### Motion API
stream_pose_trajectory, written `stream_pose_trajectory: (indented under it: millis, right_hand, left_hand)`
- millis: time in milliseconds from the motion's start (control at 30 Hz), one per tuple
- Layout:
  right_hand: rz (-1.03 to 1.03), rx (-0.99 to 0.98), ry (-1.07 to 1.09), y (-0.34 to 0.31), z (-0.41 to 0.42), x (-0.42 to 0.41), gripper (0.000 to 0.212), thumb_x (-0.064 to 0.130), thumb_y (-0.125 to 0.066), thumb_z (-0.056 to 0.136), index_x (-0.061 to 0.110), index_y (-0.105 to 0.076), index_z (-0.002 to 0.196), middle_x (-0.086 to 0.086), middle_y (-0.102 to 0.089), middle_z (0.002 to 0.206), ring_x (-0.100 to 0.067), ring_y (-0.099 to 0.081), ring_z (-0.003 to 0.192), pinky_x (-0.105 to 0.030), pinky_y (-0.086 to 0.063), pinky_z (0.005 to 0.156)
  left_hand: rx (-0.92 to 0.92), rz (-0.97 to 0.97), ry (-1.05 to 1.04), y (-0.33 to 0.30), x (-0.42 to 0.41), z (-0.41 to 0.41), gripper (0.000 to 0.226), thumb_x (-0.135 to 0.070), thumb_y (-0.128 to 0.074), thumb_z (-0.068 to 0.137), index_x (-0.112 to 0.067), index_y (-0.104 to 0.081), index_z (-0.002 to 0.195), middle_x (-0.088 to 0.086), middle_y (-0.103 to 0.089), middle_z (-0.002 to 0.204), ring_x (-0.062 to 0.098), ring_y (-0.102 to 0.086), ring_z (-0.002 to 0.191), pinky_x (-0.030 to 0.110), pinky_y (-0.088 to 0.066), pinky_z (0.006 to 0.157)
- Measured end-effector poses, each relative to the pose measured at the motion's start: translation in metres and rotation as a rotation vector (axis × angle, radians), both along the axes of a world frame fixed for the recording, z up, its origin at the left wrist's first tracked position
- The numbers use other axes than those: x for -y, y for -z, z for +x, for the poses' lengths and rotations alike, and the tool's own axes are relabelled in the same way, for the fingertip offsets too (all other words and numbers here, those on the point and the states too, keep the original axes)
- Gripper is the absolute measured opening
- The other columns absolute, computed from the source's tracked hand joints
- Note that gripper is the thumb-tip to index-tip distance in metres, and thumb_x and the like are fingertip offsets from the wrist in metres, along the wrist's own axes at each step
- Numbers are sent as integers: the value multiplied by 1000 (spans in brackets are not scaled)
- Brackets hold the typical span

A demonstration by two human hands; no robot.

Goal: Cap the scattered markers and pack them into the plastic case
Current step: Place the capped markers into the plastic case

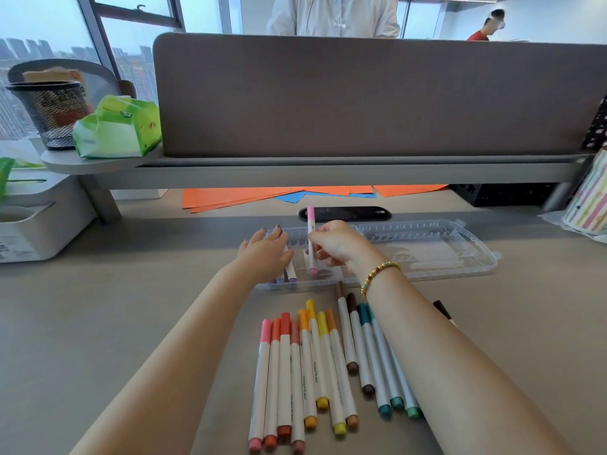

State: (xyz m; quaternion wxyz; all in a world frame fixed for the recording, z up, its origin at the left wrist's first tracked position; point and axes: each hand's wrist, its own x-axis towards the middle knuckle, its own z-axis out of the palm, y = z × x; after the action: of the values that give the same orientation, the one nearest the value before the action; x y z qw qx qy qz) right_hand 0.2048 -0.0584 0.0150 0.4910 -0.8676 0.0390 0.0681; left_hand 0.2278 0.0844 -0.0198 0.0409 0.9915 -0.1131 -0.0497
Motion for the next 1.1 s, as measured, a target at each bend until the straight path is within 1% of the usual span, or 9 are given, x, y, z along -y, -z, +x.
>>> stream_pose_trajectory:
  millis: [100,233,333,500,700,800,867,933,1100]
  right_hand:
    - [15,16,3,0,0,0,23,23,-46,97,7,-59,107,-4,-52,76,-12,-50,69,-18,-42,55]
    - [32,28,12,0,0,-1,23,23,-46,98,8,-58,112,-4,-52,78,-11,-50,68,-19,-43,57]
    - [29,35,9,0,0,-1,25,23,-46,98,8,-57,115,-5,-53,80,-12,-50,70,-19,-44,59]
    - [-24,32,10,1,1,-1,27,25,-49,97,6,-59,112,-3,-52,76,-10,-48,65,-18,-41,54]
    - [-129,-16,8,3,6,-12,29,25,-53,94,1,-63,107,-4,-54,71,-10,-47,58,-18,-37,49]
    - [-203,-52,-3,5,13,-22,31,24,-53,94,0,-59,113,-3,-50,66,-11,-46,55,-19,-36,46]
    - [-240,-44,19,8,16,-29,36,28,-52,95,1,-56,118,-4,-50,70,-14,-52,60,-21,-42,51]
    - [-287,-19,46,13,20,-33,41,34,-49,96,1,-54,121,-8,-55,83,-22,-62,79,-27,-52,66]
    - [-478,34,56,21,25,-36,40,36,-46,97,4,-56,118,-12,-60,101,-25,-60,95,-29,-42,71]
  left_hand:
    - [-53,-38,49,-3,-3,-3,60,-40,-28,100,-17,-4,150,2,5,158,25,4,145,50,-4,116]
    - [-83,-52,89,0,-10,0,60,-42,-30,98,-20,-9,149,5,-8,158,26,-6,145,50,-5,115]
    - [-64,-61,86,2,-10,1,56,-38,-26,100,-21,-8,150,0,-6,158,22,-1,145,50,-4,115]
    - [-57,110,131,4,-9,-1,51,-31,-27,102,-17,-12,149,2,1,158,28,2,145,55,-10,114]
    - [19,177,183,7,-14,-4,55,-19,-38,100,-14,-12,149,12,5,157,35,7,144,54,-15,115]
    - [-1,128,129,8,-16,-6,54,-22,-28,102,-12,-5,151,6,7,158,29,9,145,52,-11,116]
    - [-7,94,138,8,-15,-7,53,-24,-23,103,-13,-5,151,4,5,158,26,8,145,51,-10,116]
    - [-19,42,127,9,-15,-6,52,-25,-21,103,-15,-6,151,3,3,159,24,7,145,51,-9,117]
    - [-9,-21,99,12,-15,-4,50,-27,-20,103,-16,-10,151,1,-1,159,23,5,146,49,-9,117]
